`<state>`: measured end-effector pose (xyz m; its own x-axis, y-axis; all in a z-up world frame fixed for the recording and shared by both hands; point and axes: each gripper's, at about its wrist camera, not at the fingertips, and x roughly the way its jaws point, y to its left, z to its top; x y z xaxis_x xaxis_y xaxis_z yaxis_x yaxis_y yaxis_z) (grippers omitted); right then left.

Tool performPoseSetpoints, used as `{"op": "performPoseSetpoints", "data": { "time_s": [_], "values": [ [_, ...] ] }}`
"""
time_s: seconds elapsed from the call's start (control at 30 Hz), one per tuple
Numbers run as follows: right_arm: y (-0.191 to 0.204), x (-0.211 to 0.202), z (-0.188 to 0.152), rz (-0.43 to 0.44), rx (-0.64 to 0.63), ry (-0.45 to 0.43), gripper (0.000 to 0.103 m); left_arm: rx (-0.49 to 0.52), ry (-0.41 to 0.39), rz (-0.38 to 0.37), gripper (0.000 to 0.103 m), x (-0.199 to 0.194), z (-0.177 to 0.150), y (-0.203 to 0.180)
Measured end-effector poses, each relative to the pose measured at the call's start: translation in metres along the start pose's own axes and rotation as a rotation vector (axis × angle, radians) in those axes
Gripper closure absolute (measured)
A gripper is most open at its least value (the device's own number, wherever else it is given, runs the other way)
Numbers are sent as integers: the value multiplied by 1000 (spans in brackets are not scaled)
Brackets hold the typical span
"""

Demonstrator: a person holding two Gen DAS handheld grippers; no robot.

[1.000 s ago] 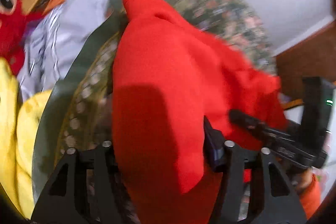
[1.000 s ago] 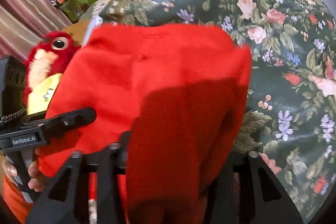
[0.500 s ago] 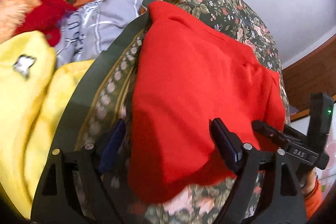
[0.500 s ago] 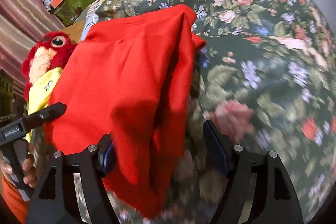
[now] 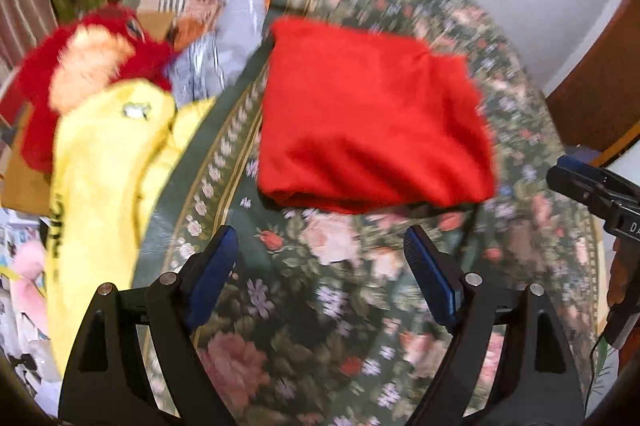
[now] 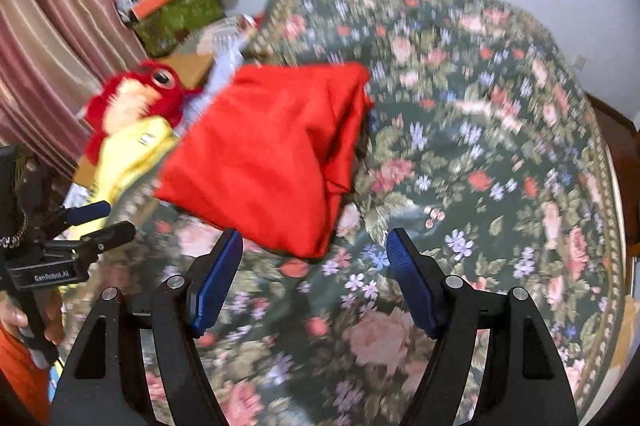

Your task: Fold large clothes

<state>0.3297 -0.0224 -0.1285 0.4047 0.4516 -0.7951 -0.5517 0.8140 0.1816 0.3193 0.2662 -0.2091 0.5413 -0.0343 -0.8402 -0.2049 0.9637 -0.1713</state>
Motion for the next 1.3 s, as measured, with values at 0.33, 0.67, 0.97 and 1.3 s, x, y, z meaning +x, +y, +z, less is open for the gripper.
{"op": "performPoseSetpoints", "data": {
  "time_s": [0.33,0.67,0.97,1.3],
  "values": [
    [48,-160,-9,34,-66,-386,32,112,-384,-31,18,-179,-13,-64],
    [93,-274,-71,55,-148,-749,27,193,-797,19,18,-308,-98,-115],
    [122,-294,-120,-28,-191,-902,13,103,-922,51,11,-338,-157,-109],
    [127,-292,-121,-49,-140,-873,0,90,-899,23,2,-343,-182,-107]
  ]
}}
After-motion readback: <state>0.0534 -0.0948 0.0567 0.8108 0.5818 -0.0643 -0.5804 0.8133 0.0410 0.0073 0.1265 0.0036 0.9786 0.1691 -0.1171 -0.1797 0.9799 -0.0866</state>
